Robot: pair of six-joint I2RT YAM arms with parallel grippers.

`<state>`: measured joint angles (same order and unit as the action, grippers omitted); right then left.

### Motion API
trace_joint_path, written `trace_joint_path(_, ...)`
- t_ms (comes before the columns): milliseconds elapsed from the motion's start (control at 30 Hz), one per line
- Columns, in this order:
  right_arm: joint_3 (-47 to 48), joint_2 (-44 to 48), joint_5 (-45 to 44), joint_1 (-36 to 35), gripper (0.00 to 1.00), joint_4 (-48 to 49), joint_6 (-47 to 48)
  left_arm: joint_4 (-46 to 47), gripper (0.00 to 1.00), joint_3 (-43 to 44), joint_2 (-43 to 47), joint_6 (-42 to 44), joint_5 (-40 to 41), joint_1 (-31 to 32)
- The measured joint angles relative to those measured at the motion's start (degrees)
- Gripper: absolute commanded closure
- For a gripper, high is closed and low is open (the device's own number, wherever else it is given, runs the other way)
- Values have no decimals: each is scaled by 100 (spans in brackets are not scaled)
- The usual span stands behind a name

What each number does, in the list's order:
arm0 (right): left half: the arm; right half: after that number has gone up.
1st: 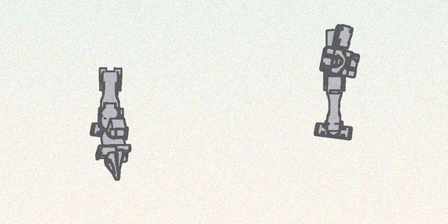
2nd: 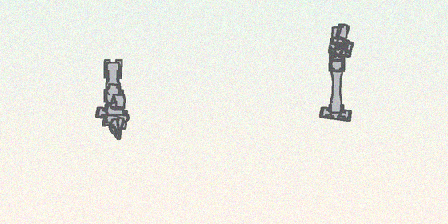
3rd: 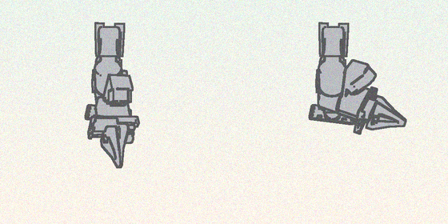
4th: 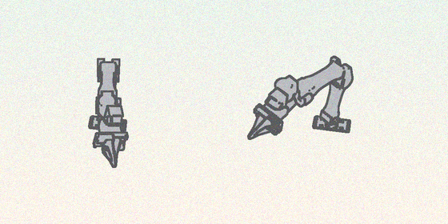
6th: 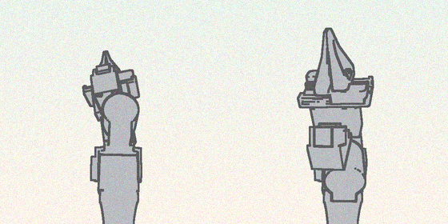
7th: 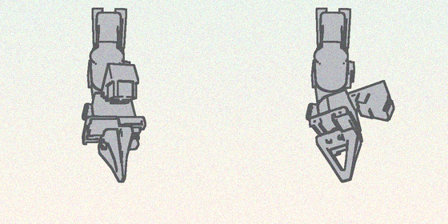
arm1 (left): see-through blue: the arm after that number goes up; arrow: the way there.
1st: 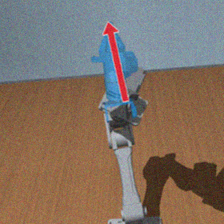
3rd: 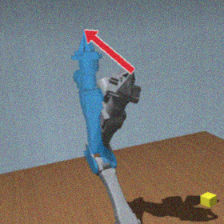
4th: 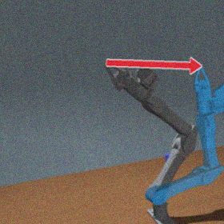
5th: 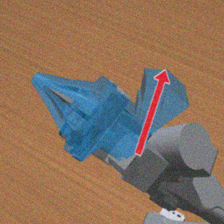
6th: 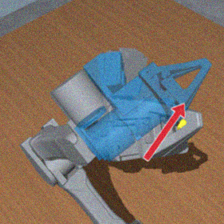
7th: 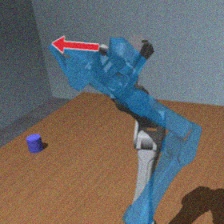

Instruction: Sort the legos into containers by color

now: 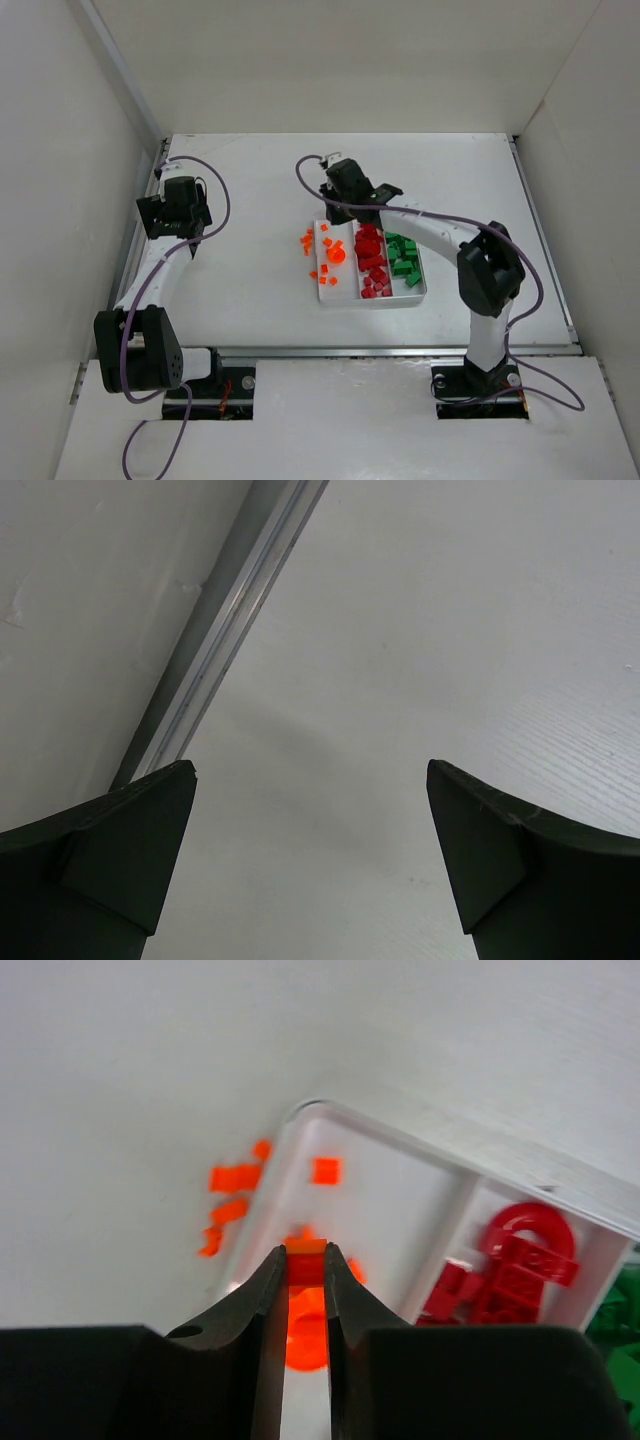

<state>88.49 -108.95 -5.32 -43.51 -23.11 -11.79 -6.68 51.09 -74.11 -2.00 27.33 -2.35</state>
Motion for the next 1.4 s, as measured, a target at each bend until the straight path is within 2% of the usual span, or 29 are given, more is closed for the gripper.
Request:
trace_joint_path(100, 114, -199, -291, 348, 92, -57, -249, 2, 0, 0, 2, 0, -15, 0)
trace_joint_path(233, 201, -627, -391, 350, 65, -210, -396, 2, 0, 0, 2, 0, -22, 0)
trace_joint_path(267, 212, -706, -400, 337, 62, -251, -426, 2, 0, 0, 2, 0, -24, 0)
trace_joint_path(500, 417, -964, -461, 422, 60, -409, -522, 2, 0, 0, 2, 0, -33, 0)
trace_joint_path(733, 546, -1156, -201, 1003, 58, -293, -848, 2, 0, 0, 2, 7, -33, 0)
trace_joint_path(900, 555, -1215, -151, 1172, 58, -284, -935, 2, 0, 0, 2, 26, -33, 0)
trace_joint_path(1133, 549, -1217, -125, 1196, 56, -264, -960, 2, 0, 0, 2, 28, -33, 0)
trace_joint_path(1267, 546, -1200, -214, 1064, 52, -210, -566, 2, 0, 0, 2, 28, -33, 0)
trace_joint_path(1400, 546, -1010, -450, 588, 48, -210, 11, 2, 0, 0, 2, 28, -33, 0)
